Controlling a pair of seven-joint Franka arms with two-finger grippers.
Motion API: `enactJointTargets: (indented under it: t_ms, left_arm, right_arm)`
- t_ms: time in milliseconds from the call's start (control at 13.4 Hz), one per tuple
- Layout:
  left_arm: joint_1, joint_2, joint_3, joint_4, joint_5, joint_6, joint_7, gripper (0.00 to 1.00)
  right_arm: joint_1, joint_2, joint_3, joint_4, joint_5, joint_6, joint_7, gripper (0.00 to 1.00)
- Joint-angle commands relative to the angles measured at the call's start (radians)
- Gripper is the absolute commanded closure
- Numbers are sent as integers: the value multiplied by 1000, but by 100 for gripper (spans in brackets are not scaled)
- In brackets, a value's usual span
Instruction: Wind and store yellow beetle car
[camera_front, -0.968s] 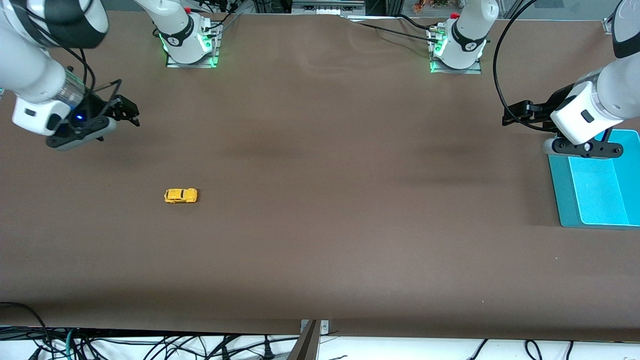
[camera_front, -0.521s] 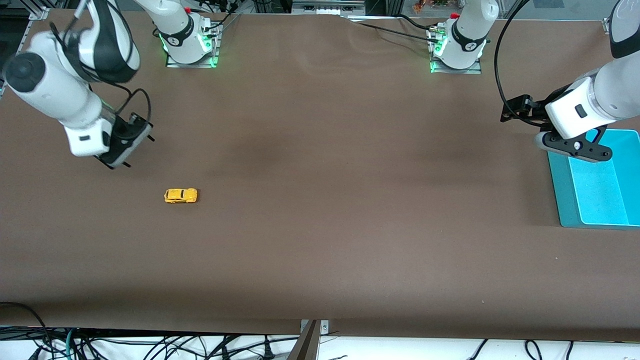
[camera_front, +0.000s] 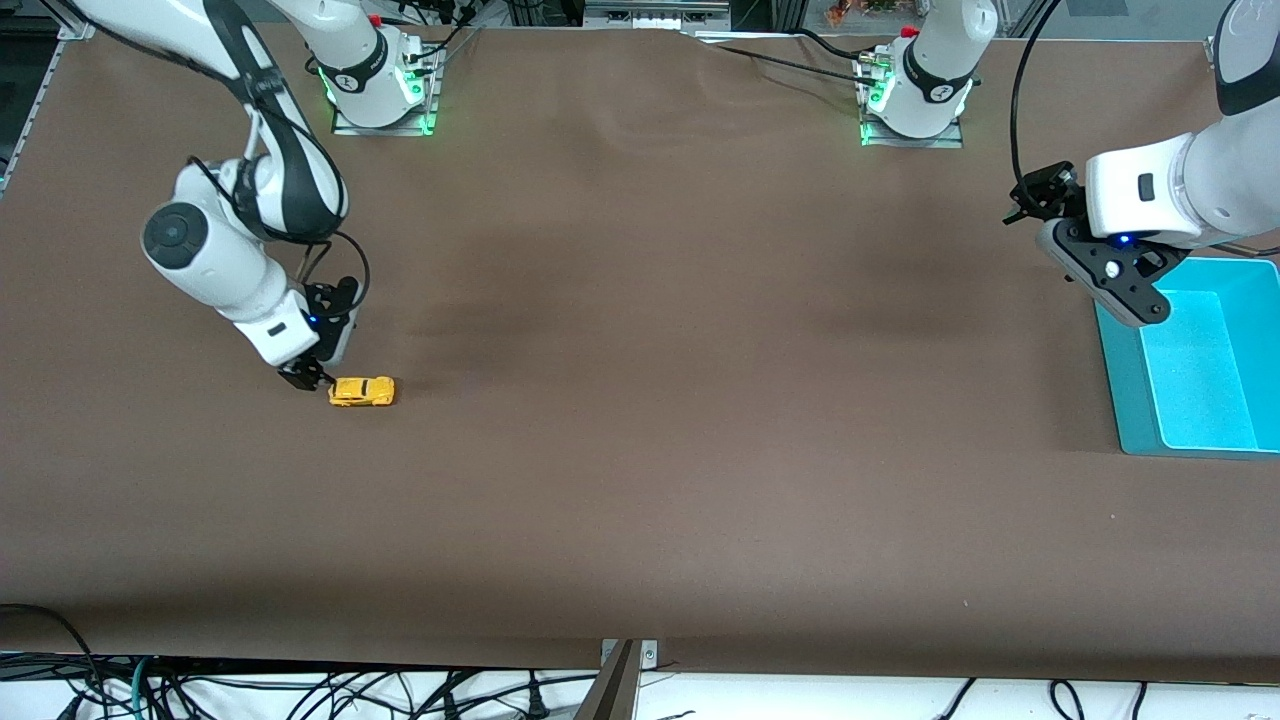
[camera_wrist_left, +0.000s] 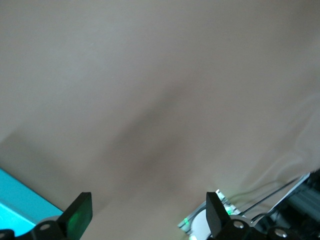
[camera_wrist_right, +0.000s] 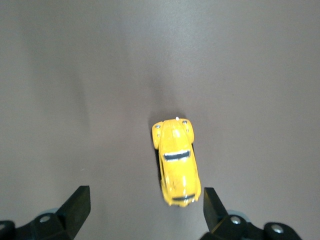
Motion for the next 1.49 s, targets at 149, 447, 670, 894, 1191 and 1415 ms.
enactJointTargets:
  t_ms: [149,447,670,894,1191,1415]
  left_arm:
    - [-9,26,1,28,13,-5,168,0]
    - [-8,52,3,28,13,11,306,0]
    - [-8,65,1,28,13,14,331,0]
    - [-20,74,1,29,12,14,336,0]
    - [-15,83,1,19,7,40,342,0]
    - [-26,88,3,3,19,58,337,0]
  right_arm:
    - [-20,104,4,5,-12,130,-125,0]
    - [-24,135,4,10,-11,169,-157,0]
    - [-24,143,4,10,-11,181,-157,17]
    - [-24,141,4,11,-11,178,-157,69]
    - [-24,115,45,19,-11,149,-156,87]
    - [-24,80,97,40,-11,60,-157,87]
